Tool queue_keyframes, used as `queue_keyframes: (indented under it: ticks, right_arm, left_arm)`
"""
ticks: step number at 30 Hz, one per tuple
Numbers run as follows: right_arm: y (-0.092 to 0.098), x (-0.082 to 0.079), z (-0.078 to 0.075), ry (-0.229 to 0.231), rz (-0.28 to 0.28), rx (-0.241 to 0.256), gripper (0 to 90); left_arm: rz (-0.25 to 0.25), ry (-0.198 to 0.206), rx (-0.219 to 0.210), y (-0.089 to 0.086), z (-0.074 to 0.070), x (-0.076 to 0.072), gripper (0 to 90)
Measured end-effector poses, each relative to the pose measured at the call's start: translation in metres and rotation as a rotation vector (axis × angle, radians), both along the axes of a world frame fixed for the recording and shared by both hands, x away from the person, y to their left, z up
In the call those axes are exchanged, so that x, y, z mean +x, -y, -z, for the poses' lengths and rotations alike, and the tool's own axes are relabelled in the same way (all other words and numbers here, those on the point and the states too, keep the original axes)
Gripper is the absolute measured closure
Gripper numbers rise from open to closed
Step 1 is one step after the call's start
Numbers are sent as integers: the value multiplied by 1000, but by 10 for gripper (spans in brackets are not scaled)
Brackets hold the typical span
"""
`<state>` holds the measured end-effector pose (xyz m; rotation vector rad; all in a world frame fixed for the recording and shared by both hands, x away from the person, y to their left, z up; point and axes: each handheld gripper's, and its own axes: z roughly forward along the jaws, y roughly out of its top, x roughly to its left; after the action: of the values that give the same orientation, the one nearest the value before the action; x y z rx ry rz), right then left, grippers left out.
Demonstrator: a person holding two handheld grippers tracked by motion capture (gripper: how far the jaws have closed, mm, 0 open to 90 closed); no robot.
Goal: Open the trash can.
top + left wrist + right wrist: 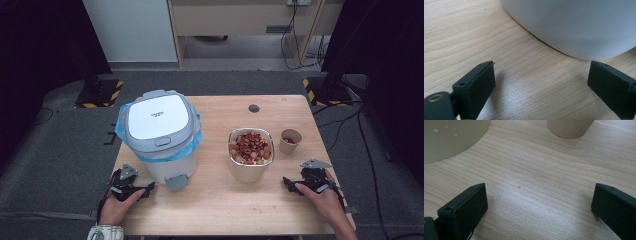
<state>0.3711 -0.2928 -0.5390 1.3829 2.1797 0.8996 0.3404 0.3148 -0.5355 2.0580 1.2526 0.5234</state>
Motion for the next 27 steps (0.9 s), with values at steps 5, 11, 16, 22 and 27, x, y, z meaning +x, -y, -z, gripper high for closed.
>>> queue_keyframes:
  ticks: [5, 11, 16, 22, 27]
  right_arm:
    - [0, 0, 0, -2, -1, 2, 9]
    - [-1, 0, 0, -1, 1, 1, 9]
    - [-1, -1, 0, -1, 3, 1, 9]
    - [-1, 0, 0, -1, -1, 1, 8]
    - [-1, 0, 0, -2, -7, 0, 8]
  left_arm:
    - [9, -4, -13, 0, -4, -4, 199]
    - [20, 29, -42, 1, -16, -17, 333]
    - [32, 61, -65, 0, -26, -25, 451]
    - [54, 74, -65, 4, -32, -32, 560]
    - [88, 84, -67, 9, -38, -40, 643]
